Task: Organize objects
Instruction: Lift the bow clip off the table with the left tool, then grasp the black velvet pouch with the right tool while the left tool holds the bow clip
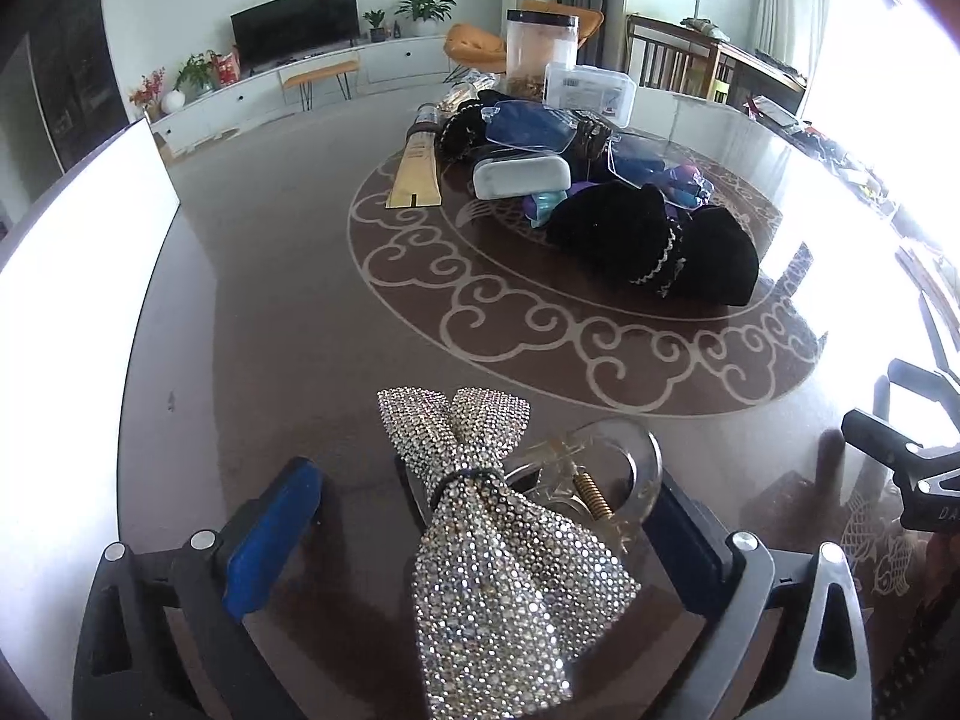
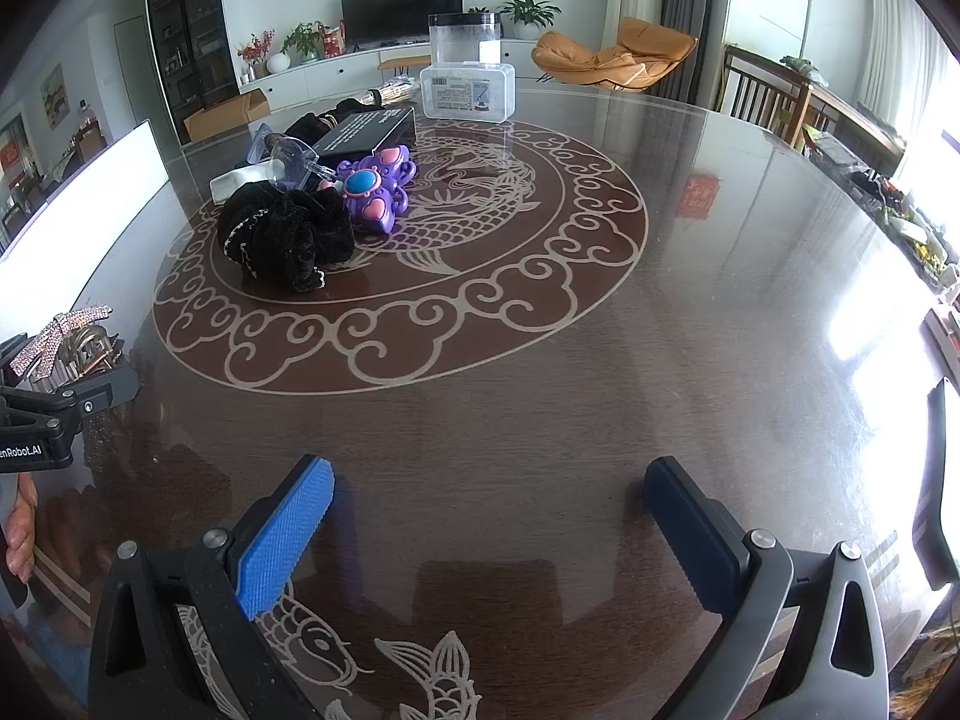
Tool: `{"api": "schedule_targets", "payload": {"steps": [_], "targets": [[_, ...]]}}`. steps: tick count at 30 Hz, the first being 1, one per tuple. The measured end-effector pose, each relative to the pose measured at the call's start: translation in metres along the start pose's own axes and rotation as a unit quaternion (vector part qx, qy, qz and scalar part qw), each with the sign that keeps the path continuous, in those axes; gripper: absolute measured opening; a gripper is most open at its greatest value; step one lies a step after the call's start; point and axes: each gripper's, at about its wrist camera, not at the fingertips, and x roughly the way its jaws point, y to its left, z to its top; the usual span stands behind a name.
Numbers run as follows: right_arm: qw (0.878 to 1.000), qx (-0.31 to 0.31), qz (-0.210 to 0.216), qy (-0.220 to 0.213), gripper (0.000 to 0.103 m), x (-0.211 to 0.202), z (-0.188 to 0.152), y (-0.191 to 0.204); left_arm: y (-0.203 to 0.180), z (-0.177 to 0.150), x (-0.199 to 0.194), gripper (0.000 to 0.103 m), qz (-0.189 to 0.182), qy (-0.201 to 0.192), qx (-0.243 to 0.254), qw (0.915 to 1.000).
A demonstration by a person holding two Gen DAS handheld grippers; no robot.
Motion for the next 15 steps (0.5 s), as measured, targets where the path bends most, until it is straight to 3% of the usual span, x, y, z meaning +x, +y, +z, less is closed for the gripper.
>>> {"api": "schedule_targets", "payload": {"steps": [15], "targets": [[1.000, 0.001, 0.000, 0.000, 0.103, 0.000, 0.000, 0.000, 0.011, 0.002, 0.000, 0.103, 0.030, 0.000, -0.042, 0.9987]]}}
